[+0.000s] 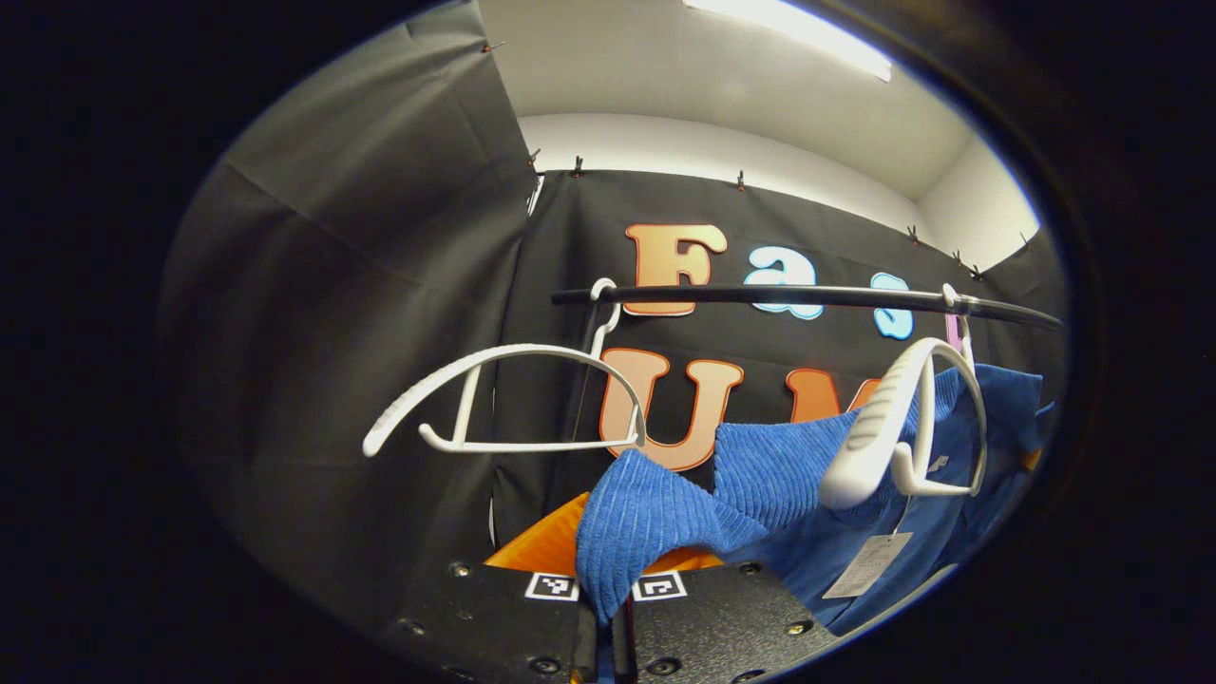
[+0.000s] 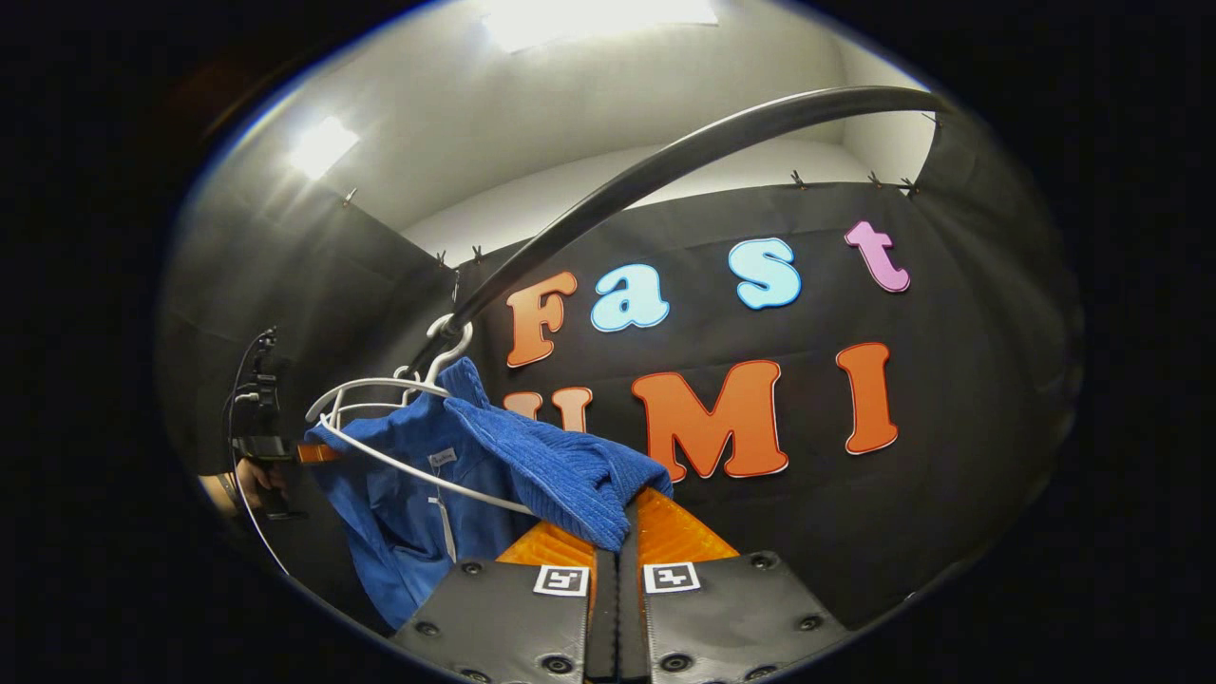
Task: Grasp the clothes on the hanger with both hands and then place them into the laundry hamper below.
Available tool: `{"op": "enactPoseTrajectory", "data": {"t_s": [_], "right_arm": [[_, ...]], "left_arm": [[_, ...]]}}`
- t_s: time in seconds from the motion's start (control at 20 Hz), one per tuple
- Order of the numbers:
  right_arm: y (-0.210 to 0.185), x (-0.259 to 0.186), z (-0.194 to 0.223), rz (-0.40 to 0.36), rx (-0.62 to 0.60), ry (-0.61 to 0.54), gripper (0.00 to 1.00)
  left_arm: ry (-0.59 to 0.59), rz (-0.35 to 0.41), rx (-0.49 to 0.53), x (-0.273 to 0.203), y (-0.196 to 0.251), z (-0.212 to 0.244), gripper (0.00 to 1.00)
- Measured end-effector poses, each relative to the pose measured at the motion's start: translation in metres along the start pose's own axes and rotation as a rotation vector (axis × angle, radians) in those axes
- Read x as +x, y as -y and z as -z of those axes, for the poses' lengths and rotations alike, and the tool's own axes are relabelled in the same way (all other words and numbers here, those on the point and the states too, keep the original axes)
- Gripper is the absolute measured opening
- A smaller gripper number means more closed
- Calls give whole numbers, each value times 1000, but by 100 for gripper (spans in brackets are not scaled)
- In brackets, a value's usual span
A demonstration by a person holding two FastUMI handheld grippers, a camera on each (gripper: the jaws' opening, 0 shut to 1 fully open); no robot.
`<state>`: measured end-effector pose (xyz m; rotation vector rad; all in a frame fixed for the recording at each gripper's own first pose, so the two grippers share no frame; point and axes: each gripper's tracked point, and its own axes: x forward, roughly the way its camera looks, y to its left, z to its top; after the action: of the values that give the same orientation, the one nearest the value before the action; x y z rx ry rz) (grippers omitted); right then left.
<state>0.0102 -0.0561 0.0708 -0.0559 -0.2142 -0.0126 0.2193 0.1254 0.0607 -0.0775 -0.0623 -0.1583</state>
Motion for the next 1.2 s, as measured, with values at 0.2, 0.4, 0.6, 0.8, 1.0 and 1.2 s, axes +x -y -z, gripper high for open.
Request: {"op": "enactPoseTrajectory", "data": {"t_s": [0.2,0.4,0.6,0.8,1.0,1.2], "right_arm": [[4,6,5,19,-5,1,8],[21,19,1,69,-16,32,8],[43,36,-7,115,-31,70,8],[76,63,8,192,-53,42,8],[121,78,44,272,-15,-43,8],[157,72,73,336,40,-106,8]], "left_arm": [[40,-13,55,-16,1,-14,6],[76,-26,126,-38,11,-26,8],[75,-34,163,-51,19,-22,7],[8,-34,145,-50,31,11,7],[-59,-23,102,-47,49,50,7],[-108,30,84,-48,78,82,7]]}}
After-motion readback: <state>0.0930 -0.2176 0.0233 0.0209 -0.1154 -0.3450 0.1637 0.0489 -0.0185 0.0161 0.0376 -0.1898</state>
